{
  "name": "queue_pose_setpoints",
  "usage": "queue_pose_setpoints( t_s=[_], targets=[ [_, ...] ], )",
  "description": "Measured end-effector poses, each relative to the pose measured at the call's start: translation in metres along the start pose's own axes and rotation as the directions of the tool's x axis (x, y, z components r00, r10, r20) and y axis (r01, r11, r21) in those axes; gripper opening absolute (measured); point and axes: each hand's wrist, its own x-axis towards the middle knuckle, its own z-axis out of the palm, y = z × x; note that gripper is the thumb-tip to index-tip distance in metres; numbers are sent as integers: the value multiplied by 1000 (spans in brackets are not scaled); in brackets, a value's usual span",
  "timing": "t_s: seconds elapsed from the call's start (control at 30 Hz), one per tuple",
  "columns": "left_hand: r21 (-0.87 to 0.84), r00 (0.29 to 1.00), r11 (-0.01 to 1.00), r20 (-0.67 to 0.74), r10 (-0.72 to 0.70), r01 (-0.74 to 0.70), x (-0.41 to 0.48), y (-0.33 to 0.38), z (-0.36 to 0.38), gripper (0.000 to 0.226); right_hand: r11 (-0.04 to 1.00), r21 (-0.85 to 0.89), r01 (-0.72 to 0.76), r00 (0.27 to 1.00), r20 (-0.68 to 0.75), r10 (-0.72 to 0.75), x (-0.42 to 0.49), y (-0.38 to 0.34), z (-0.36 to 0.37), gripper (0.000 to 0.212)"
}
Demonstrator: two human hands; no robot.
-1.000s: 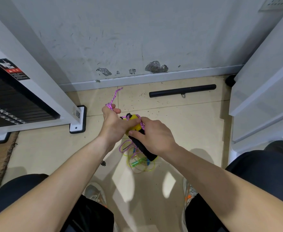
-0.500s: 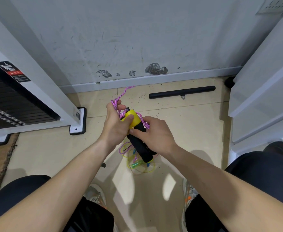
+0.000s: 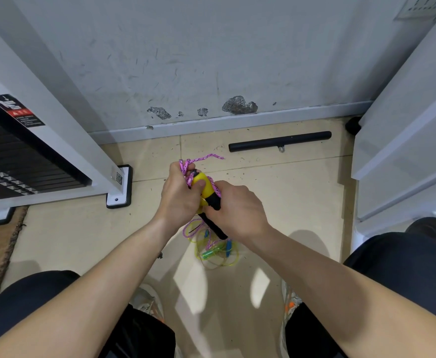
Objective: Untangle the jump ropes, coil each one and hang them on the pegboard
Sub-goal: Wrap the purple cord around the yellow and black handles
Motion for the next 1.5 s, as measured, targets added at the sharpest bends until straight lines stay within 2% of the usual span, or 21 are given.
queue_pose_setpoints(
  t_s=[0.07,0.2,0.3,0.4,0.5,0.63,0.67,0.7,0.73,0.8,0.83,0.87,0.93,0.97,1.03,1.1,1.2,1.3,1.4,1.5],
  targets=[
    [-30,999,1000,-47,-8,6,3,1,0,30,998,60,33,998,-54,-30,-5,-7,1,29],
    [-45,986,998,-165,25,-33,8,4,2,31,941,328,83,990,-137,-39,-16,-23,6,27],
    [-163,973,987,-229,-30,-8,12,7,2,31,919,390,56,991,-134,-3,-24,-31,15,27],
    [-268,959,963,-266,-98,24,13,10,3,30,967,253,36,994,-111,-8,-27,-33,18,30],
    [-283,949,959,-304,-79,-10,15,14,-2,30,997,59,49,996,-75,-45,-24,-30,8,27],
    [-25,908,988,-398,130,-152,23,18,-17,30,999,-53,14,1000,-24,-15,-12,-13,-10,20],
    [22,890,985,-425,164,-171,24,19,-20,30,1000,-18,13,1000,-4,-13,-9,-10,-10,22],
    [37,873,983,-454,177,-180,25,19,-21,30,993,114,3,999,33,-7,-9,-9,-8,26],
    [32,859,983,-481,174,-181,24,20,-21,30,942,334,-20,996,85,-9,-11,-11,-4,28],
    [-25,851,987,-510,122,-156,20,22,-16,26,702,706,-94,987,156,-25,-21,-23,9,32],
    [-78,857,988,-510,72,-130,18,24,-13,24,609,783,-127,983,180,-27,-25,-27,16,38],
    [-153,867,984,-498,0,-87,17,26,-11,23,566,811,-144,982,189,-20,-26,-29,22,43],
    [-377,875,926,-445,-190,9,17,30,-9,18,565,813,-141,986,168,5,-21,-26,25,42],
    [-515,877,856,-390,-281,45,18,33,-11,16,577,805,-141,987,156,23,-18,-23,23,39],
    [-748,887,650,-204,-414,131,20,36,-15,11,560,807,-186,982,165,90,-9,-17,17,30],
    [-819,893,522,-28,-449,237,17,41,-19,8,520,837,-170,985,136,103,-2,-11,10,28],
    [-836,890,431,137,-434,339,15,37,-23,15,514,857,-41,999,26,37,1,-8,7,23],
    [-785,885,482,172,-432,388,15,35,-23,19,555,830,-60,996,16,83,0,-6,16,23],
    [-691,896,602,156,-417,400,11,34,-20,30,570,817,-86,989,2,146,-1,-6,16,27],
    [-611,924,699,164,-347,371,9,31,-17,30,574,815,-84,987,-13,163,2,-5,12,23]
  ],
)
